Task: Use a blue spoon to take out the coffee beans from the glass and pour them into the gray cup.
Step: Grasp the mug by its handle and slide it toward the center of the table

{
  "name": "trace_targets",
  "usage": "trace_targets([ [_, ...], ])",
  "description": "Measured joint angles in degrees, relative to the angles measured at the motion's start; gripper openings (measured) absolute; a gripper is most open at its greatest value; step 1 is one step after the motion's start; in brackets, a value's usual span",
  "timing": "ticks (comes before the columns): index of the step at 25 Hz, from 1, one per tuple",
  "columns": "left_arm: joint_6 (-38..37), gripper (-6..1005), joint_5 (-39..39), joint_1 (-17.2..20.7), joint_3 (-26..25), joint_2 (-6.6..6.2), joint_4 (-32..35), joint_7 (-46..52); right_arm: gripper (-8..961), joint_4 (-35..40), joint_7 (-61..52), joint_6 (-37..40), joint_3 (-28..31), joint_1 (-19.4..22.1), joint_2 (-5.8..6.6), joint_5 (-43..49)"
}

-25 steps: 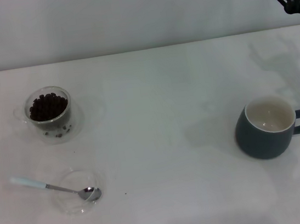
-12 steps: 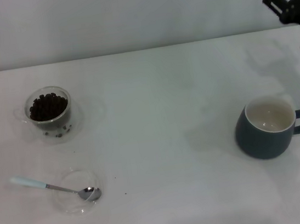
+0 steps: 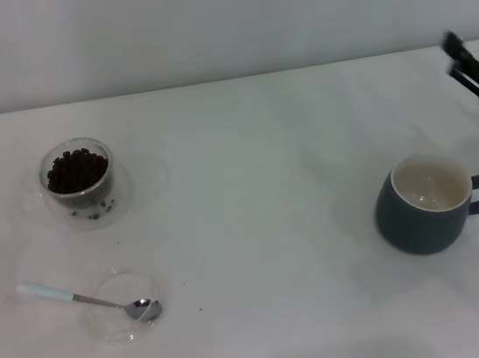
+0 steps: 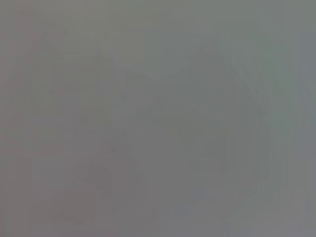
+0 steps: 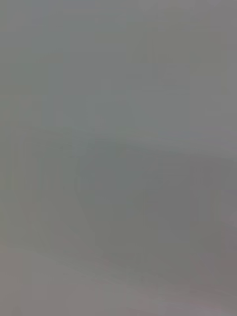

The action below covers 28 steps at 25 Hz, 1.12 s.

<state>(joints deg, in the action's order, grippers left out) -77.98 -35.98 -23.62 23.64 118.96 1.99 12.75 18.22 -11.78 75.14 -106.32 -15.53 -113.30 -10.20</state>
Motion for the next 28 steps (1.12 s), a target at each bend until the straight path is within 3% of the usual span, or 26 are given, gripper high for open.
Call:
trace_targets([
  [7,-2.63,874,0.20,0.27,-0.19,0.15,0.03,0.10,868,-1.40,-8.47,2.84,0.05,6.24,3.03,5.15],
  [11,-2.65,874,1.04,0.24,-0.47,0.14,0.04,0.31,867,-6.70,-11.81,5.81,-0.19,6.67,3.54,6.70],
  [19,-2.59,873,1.12,0.00,-0.53,0.03,0.04,0.30,867,-16.57,-12.46,14.11,-1.16,6.96,3.04,7.47],
  [28,-2.69,874,1.08,0.30,-0.30,0.04,0.04,0.29,867,-20.88,-11.73,11.85,-1.95,6.51,0.31,7.48],
])
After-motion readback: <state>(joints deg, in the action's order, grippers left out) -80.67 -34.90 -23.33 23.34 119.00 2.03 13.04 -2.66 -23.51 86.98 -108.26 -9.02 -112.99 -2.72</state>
